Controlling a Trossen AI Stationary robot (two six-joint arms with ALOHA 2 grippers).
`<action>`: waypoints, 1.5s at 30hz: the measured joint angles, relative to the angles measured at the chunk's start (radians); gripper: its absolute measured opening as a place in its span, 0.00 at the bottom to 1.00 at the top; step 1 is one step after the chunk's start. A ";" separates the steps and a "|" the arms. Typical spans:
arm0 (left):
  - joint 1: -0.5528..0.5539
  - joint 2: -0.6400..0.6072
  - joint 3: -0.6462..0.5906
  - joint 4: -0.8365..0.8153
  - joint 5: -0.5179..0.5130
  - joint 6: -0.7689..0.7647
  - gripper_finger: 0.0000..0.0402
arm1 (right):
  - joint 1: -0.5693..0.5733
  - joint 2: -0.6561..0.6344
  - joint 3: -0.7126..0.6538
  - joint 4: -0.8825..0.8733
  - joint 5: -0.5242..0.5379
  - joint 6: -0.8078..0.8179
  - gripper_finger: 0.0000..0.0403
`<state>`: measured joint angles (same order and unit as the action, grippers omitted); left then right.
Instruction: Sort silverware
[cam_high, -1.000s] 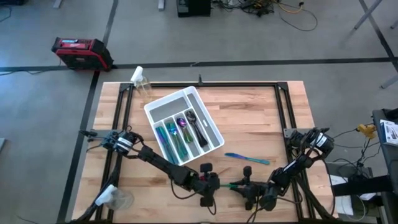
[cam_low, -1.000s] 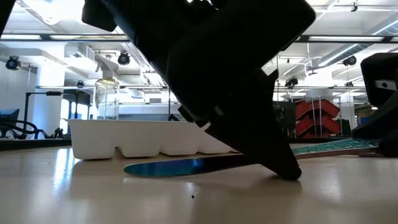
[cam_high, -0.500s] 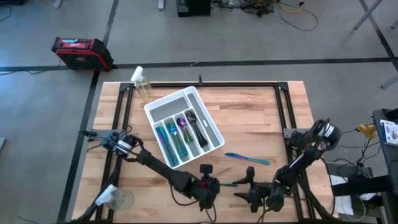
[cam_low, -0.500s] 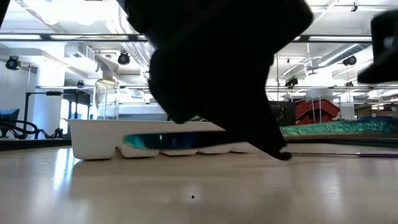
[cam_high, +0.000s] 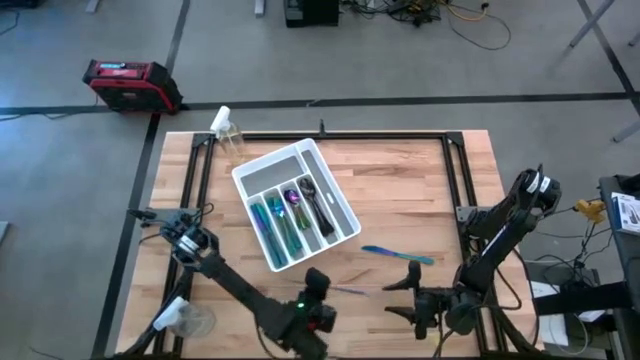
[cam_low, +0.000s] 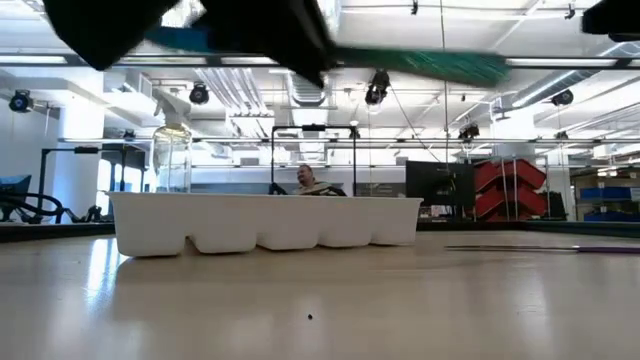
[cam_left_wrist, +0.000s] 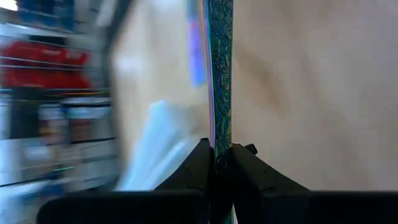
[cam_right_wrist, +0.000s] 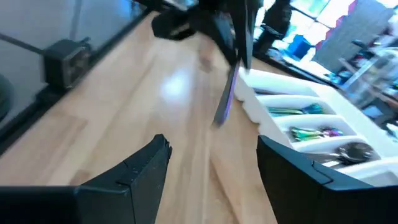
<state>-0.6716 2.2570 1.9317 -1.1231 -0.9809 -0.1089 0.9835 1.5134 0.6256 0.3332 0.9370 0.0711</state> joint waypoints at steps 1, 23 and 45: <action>-0.011 0.000 0.008 -0.063 -0.048 -0.023 0.05 | -0.007 0.002 0.000 0.002 0.012 0.003 0.54; -0.059 -0.001 -0.305 -0.240 -0.494 -0.385 0.05 | -0.341 0.253 0.072 0.554 -0.135 -0.167 0.51; -0.107 -0.015 -0.309 -0.226 -0.453 -0.485 0.07 | -0.356 0.380 0.276 0.446 -0.073 -0.408 0.02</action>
<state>-0.7788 2.2417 1.6226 -1.3491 -1.4341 -0.5941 0.6277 1.8938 0.9019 0.7794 0.8635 -0.3364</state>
